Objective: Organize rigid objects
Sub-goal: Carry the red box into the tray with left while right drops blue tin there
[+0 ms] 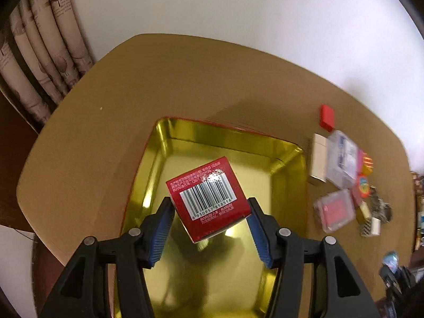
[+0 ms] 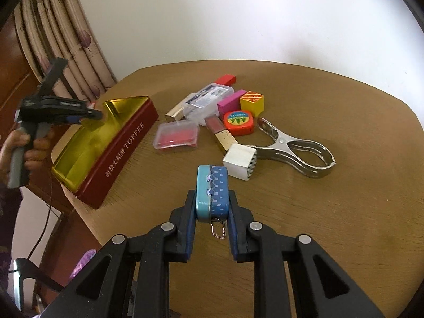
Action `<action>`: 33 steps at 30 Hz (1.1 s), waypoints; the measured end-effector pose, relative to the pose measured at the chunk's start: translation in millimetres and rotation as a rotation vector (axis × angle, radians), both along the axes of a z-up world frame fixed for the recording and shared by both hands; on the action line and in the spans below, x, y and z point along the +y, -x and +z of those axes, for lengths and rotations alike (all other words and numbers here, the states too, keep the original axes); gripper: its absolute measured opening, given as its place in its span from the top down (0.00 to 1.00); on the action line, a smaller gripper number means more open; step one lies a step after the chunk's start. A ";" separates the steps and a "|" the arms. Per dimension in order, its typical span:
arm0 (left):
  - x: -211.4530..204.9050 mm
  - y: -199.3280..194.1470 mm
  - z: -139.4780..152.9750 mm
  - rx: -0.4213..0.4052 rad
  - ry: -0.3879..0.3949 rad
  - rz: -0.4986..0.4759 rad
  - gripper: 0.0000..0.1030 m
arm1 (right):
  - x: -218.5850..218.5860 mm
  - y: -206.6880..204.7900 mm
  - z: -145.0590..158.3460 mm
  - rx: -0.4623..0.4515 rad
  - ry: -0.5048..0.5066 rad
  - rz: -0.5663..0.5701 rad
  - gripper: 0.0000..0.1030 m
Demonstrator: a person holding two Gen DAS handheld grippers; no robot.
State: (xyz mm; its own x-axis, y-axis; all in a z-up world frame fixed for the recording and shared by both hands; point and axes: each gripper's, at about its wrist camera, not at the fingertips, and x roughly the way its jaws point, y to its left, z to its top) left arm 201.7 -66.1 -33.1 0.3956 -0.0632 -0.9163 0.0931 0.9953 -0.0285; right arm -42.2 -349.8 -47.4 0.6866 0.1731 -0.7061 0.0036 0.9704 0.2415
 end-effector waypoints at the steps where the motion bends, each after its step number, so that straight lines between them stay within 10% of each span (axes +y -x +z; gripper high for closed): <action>1: -2.2 -3.9 -2.0 -0.004 -0.024 -0.006 0.44 | 0.5 0.4 1.6 -0.004 -0.006 0.001 0.81; 13: -19.2 -25.2 -19.7 -0.059 -0.290 -0.076 0.44 | 13.7 -5.1 12.5 -0.022 -0.019 0.030 0.81; 20: 30.9 43.5 29.6 -0.230 -0.042 0.097 0.44 | 48.4 -27.0 41.2 -0.067 -0.022 0.127 0.81; 27: 97.1 135.3 32.2 -0.202 0.270 0.303 0.39 | 121.6 -93.6 61.6 -0.079 -0.036 0.286 0.81; 33: 105.0 163.1 -0.7 -0.185 0.221 0.371 0.39 | 177.2 -165.8 40.0 0.023 -0.031 0.332 0.81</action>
State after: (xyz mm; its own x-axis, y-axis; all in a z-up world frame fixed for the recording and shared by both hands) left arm 38.6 38.9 -33.8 0.5839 -0.0719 -0.8086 -0.2445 0.9342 -0.2596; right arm 123.6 -172.7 -7.4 0.5732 0.4067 -0.7114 -0.3058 0.9116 0.2747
